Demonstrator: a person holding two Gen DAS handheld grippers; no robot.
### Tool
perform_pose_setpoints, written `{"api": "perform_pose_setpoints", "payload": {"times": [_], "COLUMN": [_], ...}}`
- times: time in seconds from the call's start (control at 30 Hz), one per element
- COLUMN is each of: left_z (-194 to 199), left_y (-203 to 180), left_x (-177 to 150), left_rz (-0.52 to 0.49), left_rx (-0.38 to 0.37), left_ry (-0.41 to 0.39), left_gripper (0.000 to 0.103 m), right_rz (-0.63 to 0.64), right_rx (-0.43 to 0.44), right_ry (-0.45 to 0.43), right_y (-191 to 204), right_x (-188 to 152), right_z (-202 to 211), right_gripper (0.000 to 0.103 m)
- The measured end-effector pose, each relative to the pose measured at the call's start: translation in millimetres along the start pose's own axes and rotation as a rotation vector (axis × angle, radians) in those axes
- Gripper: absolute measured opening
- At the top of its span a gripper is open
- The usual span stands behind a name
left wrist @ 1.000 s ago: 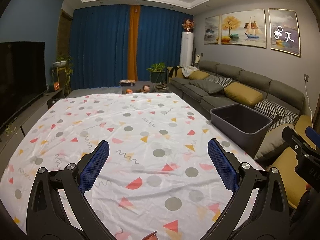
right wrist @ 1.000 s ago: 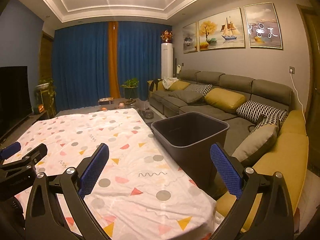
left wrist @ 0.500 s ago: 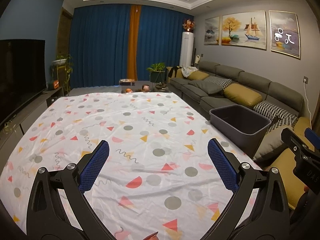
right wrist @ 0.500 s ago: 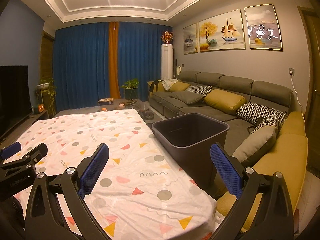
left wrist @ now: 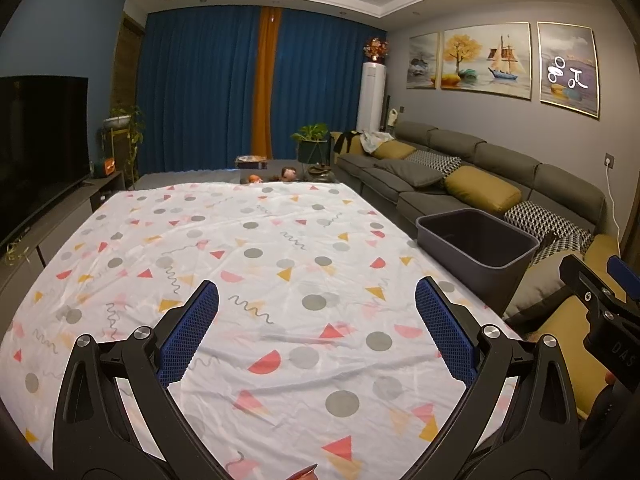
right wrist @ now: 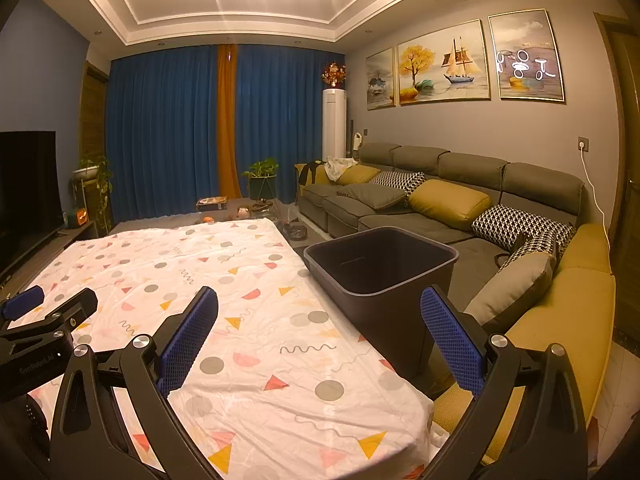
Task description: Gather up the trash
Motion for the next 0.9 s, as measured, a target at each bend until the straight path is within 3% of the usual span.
{"api": "perform_pose_setpoints", "payload": {"times": [0.9], "left_z": [2.3], "left_y": [-1.3], "left_x": [-2.0], "left_rz": [0.006], "left_rx": [-0.002], "left_ry": [-0.004], "left_gripper": [0.097], "right_rz": [-0.001], "right_rx": [0.003], "right_ry": [0.002], "right_y": [2.2], "right_x": [0.6], "right_z": [0.5], "right_gripper": [0.097]}}
Point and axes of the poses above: each gripper's, at about its wrist camera, not at the fingertips, and z roughly against the way its jaws point, y to its left, x to its top, the point moved 7 cm from there along -z, roughly the way its jaws point, and after that the axes turned 8 degrees about -z, right-handed, at the moved point
